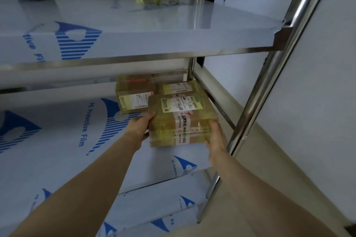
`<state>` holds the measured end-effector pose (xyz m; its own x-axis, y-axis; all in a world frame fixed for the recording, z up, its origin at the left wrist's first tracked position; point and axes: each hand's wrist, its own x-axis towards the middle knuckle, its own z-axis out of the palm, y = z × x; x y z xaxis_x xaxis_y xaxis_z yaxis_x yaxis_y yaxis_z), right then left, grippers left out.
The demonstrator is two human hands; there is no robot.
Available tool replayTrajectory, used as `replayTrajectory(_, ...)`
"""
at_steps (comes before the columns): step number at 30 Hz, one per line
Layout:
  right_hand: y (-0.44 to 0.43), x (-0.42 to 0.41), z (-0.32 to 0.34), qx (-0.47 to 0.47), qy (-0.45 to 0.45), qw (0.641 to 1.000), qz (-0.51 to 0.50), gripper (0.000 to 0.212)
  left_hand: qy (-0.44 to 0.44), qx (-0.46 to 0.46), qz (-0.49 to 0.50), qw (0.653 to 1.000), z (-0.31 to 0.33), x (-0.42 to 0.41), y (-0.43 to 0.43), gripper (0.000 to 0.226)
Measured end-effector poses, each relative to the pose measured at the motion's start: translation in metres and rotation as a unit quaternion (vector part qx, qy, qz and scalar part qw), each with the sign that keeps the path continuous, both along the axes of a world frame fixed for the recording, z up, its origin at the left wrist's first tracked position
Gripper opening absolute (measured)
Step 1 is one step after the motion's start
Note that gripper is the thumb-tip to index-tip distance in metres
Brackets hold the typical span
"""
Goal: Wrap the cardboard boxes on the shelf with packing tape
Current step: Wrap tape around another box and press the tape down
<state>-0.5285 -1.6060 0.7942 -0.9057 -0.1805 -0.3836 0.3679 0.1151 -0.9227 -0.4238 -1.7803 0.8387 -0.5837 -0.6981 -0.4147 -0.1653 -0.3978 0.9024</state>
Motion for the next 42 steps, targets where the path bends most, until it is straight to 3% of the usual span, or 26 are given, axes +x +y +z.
replayTrajectory(4,-0.01,-0.002,0.005,-0.012,-0.045,0.999,-0.014,0.08,0.009,-0.019,0.026,0.999,-0.011,-0.015,-0.005,0.019)
replayTrajectory(7,-0.014,-0.009,0.004,-0.083,-0.069,0.994,-0.029,0.057,0.004,-0.034,0.04,0.999,-0.016,-0.026,-0.002,0.04)
replayTrajectory(10,-0.018,-0.011,0.004,-0.099,-0.054,0.993,-0.03,0.04,0.004,-0.039,0.047,0.998,-0.022,-0.034,0.0,0.04)
replayTrajectory(16,-0.022,-0.018,0.001,-0.092,-0.042,0.994,-0.038,0.032,-0.007,-0.078,0.054,0.995,-0.021,-0.042,0.003,0.023)
replayTrajectory(24,-0.022,-0.025,0.0,-0.105,-0.033,0.994,-0.01,0.037,-0.06,-0.143,0.082,0.985,-0.027,-0.054,0.015,0.04)
replayTrajectory(31,-0.005,-0.036,-0.002,-0.085,-0.053,0.993,0.06,0.046,-0.087,-0.107,0.145,0.98,-0.017,-0.06,0.038,0.047)
replayTrajectory(32,-0.003,-0.036,-0.001,-0.077,-0.062,0.993,0.07,0.043,-0.098,-0.103,0.154,0.978,-0.015,-0.061,0.043,0.047)
replayTrajectory(35,0.0,-0.031,-0.001,-0.032,-0.062,0.99,0.121,0.006,-0.131,-0.139,0.144,0.971,-0.008,-0.055,0.064,0.042)
replayTrajectory(37,-0.003,-0.022,-0.005,0.001,-0.029,0.986,0.164,0.009,-0.189,-0.177,0.127,0.958,-0.004,-0.041,0.079,0.049)
replayTrajectory(40,-0.016,0.003,-0.01,0.054,0.059,0.955,0.287,0.015,-0.274,-0.215,0.109,0.931,0.001,-0.003,0.093,0.054)
replayTrajectory(42,-0.023,0.026,-0.008,0.087,0.131,0.907,0.39,0.016,-0.327,-0.235,0.103,0.91,0.002,0.029,0.1,0.052)
